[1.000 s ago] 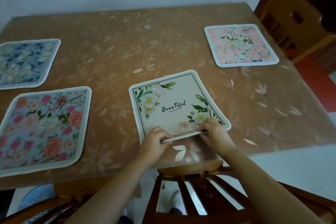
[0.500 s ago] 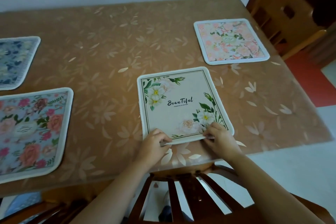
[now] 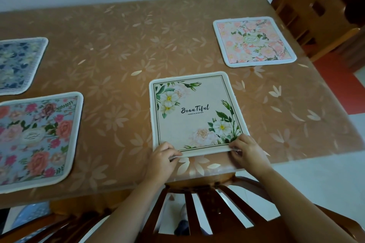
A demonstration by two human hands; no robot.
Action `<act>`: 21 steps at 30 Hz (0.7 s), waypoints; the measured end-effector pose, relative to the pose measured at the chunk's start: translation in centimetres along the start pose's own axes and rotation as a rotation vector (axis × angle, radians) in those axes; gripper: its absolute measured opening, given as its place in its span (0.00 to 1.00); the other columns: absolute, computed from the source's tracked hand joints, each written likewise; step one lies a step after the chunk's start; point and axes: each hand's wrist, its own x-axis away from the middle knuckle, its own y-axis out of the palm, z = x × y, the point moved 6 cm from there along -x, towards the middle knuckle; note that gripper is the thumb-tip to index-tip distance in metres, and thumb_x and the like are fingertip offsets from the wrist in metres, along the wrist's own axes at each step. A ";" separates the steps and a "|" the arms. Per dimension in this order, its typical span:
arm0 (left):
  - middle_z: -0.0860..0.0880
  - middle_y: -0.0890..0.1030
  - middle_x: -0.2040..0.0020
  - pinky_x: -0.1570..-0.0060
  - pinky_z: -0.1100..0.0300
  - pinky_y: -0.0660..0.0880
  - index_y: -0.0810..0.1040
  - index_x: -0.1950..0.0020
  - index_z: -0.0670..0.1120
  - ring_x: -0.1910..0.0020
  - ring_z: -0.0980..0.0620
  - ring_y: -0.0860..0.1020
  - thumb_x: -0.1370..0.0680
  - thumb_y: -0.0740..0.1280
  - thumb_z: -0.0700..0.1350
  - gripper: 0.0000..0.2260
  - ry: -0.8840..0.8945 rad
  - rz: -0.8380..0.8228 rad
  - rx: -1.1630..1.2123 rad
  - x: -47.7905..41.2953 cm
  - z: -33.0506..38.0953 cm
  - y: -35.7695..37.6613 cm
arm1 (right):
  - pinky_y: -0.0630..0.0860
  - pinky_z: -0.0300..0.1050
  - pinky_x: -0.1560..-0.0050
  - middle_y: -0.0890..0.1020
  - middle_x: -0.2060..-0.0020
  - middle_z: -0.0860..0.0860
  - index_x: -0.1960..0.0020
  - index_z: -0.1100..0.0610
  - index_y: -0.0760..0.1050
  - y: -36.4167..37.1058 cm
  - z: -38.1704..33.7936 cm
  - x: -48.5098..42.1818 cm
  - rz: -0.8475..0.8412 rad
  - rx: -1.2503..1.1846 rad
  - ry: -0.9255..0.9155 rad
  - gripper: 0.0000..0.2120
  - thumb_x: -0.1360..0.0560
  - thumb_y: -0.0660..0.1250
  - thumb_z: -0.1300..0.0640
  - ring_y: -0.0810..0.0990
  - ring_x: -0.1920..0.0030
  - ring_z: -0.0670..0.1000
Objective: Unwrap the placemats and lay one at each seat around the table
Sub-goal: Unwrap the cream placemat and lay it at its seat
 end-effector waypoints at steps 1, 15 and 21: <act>0.45 0.77 0.61 0.61 0.60 0.71 0.83 0.59 0.41 0.61 0.49 0.76 0.33 0.74 0.35 0.05 -0.013 0.002 0.003 0.3 -0.2 -0.1 | 0.77 0.56 0.62 0.79 0.64 0.60 0.60 0.63 0.79 0.1 -0.1 0.2 0.001 -0.006 -0.004 0.09 0.38 0.74 0.71 0.77 0.61 0.62; 0.44 0.78 0.65 0.64 0.54 0.75 0.82 0.61 0.41 0.63 0.48 0.75 0.35 0.75 0.35 0.06 0.174 -0.040 -0.175 1.6 0.0 -0.4 | 0.74 0.54 0.58 0.77 0.59 0.58 0.58 0.59 0.80 0.6 0.8 1.0 -0.011 -0.007 0.042 0.09 0.37 0.76 0.64 0.74 0.56 0.60; 0.44 0.78 0.65 0.66 0.53 0.75 0.81 0.61 0.40 0.65 0.45 0.76 0.34 0.75 0.33 0.06 0.188 -0.040 -0.174 1.5 -0.1 -0.3 | 0.73 0.53 0.60 0.77 0.60 0.59 0.59 0.58 0.81 0.6 0.8 1.0 -0.007 -0.012 0.014 0.07 0.36 0.74 0.66 0.74 0.57 0.60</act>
